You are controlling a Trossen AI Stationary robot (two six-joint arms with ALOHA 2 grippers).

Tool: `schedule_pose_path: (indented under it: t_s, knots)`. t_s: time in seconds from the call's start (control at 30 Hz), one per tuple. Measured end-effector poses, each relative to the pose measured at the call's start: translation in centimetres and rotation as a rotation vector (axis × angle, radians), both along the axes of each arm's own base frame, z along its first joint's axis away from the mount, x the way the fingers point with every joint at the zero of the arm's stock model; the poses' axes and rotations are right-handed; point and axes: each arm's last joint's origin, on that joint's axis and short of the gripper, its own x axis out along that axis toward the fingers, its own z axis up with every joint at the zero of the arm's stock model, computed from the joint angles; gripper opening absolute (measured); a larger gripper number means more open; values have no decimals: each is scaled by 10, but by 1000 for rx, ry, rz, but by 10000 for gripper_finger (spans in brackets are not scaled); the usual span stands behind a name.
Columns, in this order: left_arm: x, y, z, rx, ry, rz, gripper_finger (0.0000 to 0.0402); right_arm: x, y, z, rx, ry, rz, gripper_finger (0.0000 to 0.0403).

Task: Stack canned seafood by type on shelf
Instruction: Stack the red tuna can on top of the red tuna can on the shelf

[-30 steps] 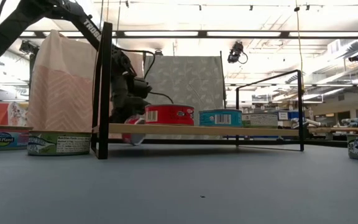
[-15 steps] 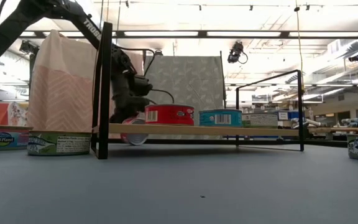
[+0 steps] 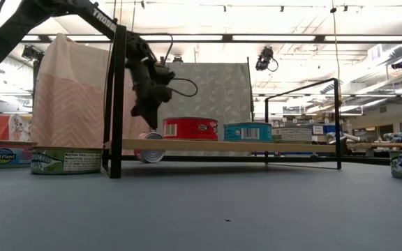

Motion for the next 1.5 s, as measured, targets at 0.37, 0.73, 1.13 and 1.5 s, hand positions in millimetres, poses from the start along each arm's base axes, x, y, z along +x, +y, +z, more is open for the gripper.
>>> schedule_pose_path:
  t_s: [0.37,0.73,1.13,1.5]
  knots:
    - [6,-18,26,-164,-87,-17,208,0,0,0,-16,10,6,12]
    - [2,-26,23,-187,50,3,285,-1,1,-5,0,62,29,12]
    - [16,-40,12,-127,144,-33,285,-1,3,-8,40,84,74,12]
    - [14,-47,-27,-160,184,11,285,2,12,-8,43,83,129,12]
